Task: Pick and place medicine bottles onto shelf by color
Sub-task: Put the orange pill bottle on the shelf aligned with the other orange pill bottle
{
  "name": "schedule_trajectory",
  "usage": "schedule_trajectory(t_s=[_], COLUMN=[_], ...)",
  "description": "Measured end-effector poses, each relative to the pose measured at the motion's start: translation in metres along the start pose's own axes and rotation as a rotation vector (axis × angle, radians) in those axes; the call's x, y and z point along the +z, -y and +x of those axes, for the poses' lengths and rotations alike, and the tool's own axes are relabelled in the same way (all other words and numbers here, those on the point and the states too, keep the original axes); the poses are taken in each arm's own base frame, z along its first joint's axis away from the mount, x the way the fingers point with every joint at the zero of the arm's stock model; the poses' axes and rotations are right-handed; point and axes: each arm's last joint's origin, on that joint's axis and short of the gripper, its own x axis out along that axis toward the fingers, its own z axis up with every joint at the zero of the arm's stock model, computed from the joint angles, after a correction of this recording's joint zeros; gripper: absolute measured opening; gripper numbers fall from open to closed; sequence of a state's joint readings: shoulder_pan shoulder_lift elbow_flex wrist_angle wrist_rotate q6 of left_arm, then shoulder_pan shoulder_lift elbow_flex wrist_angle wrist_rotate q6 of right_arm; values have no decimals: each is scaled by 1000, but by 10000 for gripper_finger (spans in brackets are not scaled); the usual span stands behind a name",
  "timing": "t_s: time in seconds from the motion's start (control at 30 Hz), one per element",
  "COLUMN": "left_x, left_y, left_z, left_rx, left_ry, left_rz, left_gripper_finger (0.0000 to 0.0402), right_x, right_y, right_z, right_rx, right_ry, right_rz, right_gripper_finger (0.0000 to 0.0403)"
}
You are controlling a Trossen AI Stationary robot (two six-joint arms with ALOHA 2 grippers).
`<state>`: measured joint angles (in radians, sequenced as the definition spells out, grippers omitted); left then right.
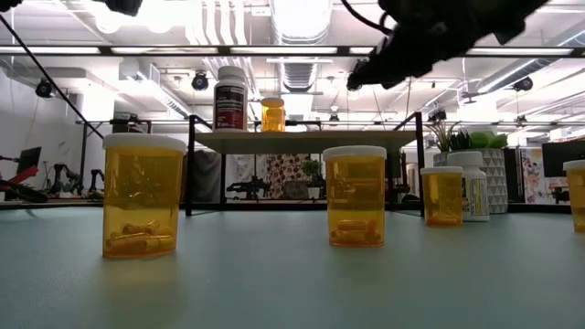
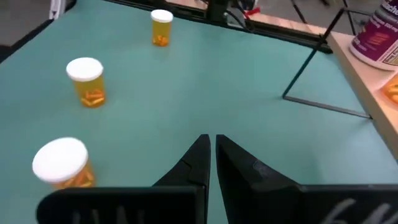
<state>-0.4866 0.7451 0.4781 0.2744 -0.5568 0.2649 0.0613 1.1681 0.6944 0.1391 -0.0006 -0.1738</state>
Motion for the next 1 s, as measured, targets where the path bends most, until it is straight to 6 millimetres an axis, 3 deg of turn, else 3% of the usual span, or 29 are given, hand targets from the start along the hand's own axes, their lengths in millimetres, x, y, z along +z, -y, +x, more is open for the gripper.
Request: schedule_trajectory(t_s=[0.23,0.5,0.63,0.83,1.0], left_x=[-12,-15,-16,-23,-11], left_y=[15,26,27,25,30], left_z=[17,34,34,25,27], left_rx=[-12,11,91,375,527], left_ry=[-62,-201,-391,-796,-1092], left_rz=[-186,-525,-738,-991,-1124], left_gripper_finger=[2,2,1,1,1], right_x=[-22,-33,-35,-35,-38], right_y=[-6,-9,-10,-10,-11], right_z=[-8,-20,-23,-24,-23], right_rx=[22,31,47,49,79], right_ry=[100,178,186,190,171], right_rz=[-58,-88,-98,-138,-170], right_gripper_finger=[18,18,18,18,18])
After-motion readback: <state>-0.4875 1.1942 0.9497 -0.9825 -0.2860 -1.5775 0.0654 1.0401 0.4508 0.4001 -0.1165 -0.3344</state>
